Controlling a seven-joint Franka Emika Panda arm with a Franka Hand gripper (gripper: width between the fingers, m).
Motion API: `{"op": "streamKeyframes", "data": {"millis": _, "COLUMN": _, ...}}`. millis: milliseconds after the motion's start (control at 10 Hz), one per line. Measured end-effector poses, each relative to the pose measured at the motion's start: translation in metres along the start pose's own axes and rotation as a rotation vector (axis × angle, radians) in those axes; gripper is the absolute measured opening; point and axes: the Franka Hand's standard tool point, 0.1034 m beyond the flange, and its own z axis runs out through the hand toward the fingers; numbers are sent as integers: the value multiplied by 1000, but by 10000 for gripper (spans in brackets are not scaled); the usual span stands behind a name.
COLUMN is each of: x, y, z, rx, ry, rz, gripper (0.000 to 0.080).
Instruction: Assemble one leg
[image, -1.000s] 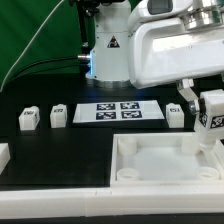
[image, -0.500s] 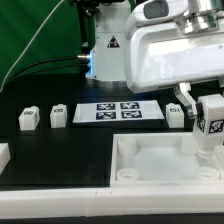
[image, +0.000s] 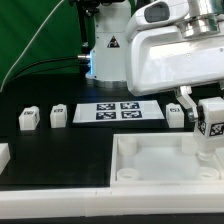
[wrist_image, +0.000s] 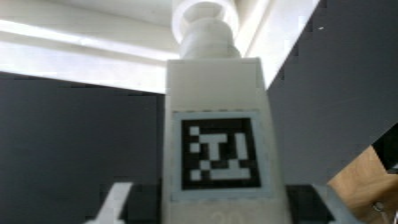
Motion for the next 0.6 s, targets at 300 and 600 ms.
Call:
{"op": "streamKeyframes", "data": {"millis": 300, "x": 1, "y": 1, "z": 7, "rx": -4, "ry": 31, "rz": 1, "gripper": 294}}
{"op": "streamKeyframes", "data": {"millis": 600, "x": -2, "y": 1, "z": 14, "rx": -2, "ry": 24, "rz": 5, "gripper": 294}}
